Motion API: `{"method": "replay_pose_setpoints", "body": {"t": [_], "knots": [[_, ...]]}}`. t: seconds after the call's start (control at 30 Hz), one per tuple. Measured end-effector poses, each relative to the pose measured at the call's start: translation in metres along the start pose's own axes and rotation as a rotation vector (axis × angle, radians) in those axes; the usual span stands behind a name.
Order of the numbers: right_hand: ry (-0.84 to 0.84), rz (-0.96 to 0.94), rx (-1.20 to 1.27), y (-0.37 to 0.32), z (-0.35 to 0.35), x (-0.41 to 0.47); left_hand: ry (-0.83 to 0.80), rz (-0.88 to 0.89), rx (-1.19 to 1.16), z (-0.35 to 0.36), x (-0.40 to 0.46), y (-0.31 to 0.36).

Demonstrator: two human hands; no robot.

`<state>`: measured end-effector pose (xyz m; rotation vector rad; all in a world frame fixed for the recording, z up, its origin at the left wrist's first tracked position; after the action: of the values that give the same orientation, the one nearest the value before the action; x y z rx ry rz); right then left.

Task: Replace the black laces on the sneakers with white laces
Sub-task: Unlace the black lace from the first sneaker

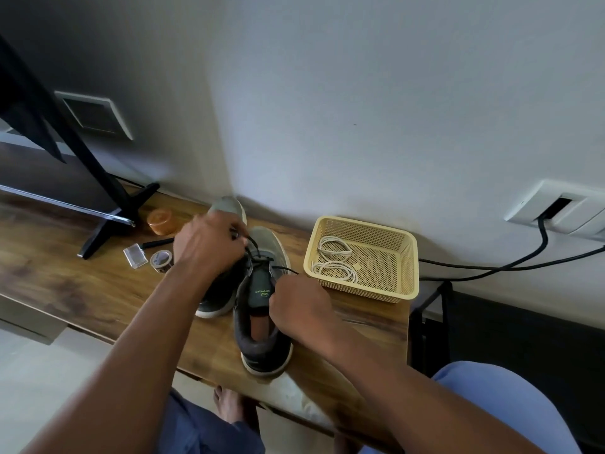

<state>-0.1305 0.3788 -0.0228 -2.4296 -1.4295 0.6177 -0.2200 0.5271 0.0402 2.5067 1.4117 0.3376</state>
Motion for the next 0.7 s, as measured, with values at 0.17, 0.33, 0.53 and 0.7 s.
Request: {"method": "replay_pose_setpoints", "body": {"t": [0.17,0.33,0.53,0.7], "knots": [[0.009,0.011,0.025,0.002,-0.004,0.0,-0.266,0.068,0.116,0.035,-0.006,0.024],[0.008,0.018,0.01,0.0,-0.004,-0.001,-0.15,-0.033,0.129,0.028,-0.002,0.012],[-0.007,0.019,-0.029,-0.003,-0.003,0.0,0.243,-0.221,0.074,-0.011,-0.001,-0.012],[0.004,0.012,-0.018,0.0,-0.004,-0.001,-0.048,0.005,-0.005,0.013,0.003,0.014]]}}
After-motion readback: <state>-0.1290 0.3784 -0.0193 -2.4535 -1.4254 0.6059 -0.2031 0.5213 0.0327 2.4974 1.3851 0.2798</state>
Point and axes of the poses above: each hand's wrist, its own x-axis towards the middle knuckle, its own z-axis out of the palm, y = z × x, the point moved 8 cm from there along x, towards the middle knuckle, and after that the axes turned 1 degree about z, right-handed, at the moved point
